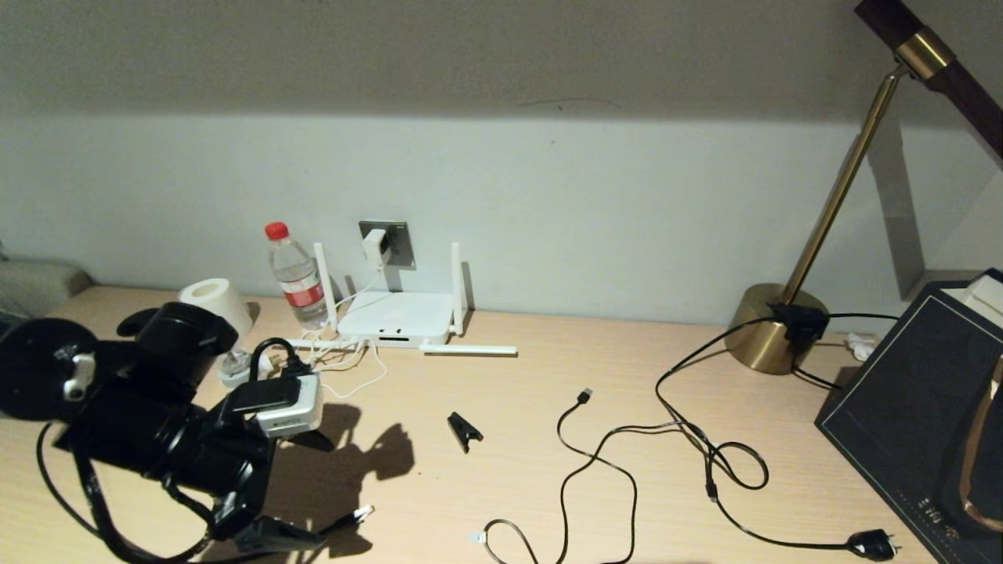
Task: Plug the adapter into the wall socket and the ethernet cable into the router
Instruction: Pick up cable
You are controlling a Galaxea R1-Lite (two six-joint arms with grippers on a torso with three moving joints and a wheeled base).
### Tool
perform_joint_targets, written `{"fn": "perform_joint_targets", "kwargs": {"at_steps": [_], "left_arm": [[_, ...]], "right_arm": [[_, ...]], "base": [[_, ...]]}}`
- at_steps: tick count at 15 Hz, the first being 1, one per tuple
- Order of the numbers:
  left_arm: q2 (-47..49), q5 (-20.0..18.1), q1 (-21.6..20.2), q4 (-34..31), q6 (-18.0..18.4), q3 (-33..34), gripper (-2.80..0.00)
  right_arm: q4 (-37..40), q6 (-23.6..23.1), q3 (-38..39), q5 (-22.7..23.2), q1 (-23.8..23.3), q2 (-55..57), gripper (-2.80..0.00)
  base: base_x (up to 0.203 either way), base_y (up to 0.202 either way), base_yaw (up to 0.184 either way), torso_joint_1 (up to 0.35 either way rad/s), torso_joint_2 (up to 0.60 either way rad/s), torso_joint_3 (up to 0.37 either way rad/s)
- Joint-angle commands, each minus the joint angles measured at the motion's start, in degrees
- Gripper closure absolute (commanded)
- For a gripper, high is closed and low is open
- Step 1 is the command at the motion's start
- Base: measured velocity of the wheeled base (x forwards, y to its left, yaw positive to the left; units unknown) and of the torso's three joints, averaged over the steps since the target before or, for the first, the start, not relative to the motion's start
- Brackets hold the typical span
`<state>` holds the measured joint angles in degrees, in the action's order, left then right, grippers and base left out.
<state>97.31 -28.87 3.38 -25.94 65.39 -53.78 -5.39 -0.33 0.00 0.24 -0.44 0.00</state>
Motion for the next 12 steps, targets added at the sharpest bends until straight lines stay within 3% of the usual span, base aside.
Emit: {"fn": "perform_joint_targets", "kwargs": {"at_steps": [1,4,8,12], "left_arm": [[4.35,1.69,1.28,0.31,0.69,1.51,-2.8],[7.6,3.9,2.81,2.99,0.99,2.22,-2.8],[11.74,6.97,3.8,11.67,0.59,4.28,-2.8],[13.0,9.52,3.83,12.5,0.36,4.21,-2.8]], "right_arm": [[-0.05,-0.02,2.02,0.02,0.0,0.0,0.0],[-0.06,-0.02,2.02,0.02,0.0,0.08,0.0],[-0.06,-0.02,2.02,0.02,0.0,0.01,0.0],[0.0,-0.02,2.02,0.02,0.0,0.02,0.0]], "base": [[0.0,0.0,0.0,0.0,0.0,0.0],[0.0,0.0,0.0,0.0,0.0,0.0],[0.0,0.0,0.0,0.0,0.0,0.0],[0.0,0.0,0.0,0.0,0.0,0.0]]}}
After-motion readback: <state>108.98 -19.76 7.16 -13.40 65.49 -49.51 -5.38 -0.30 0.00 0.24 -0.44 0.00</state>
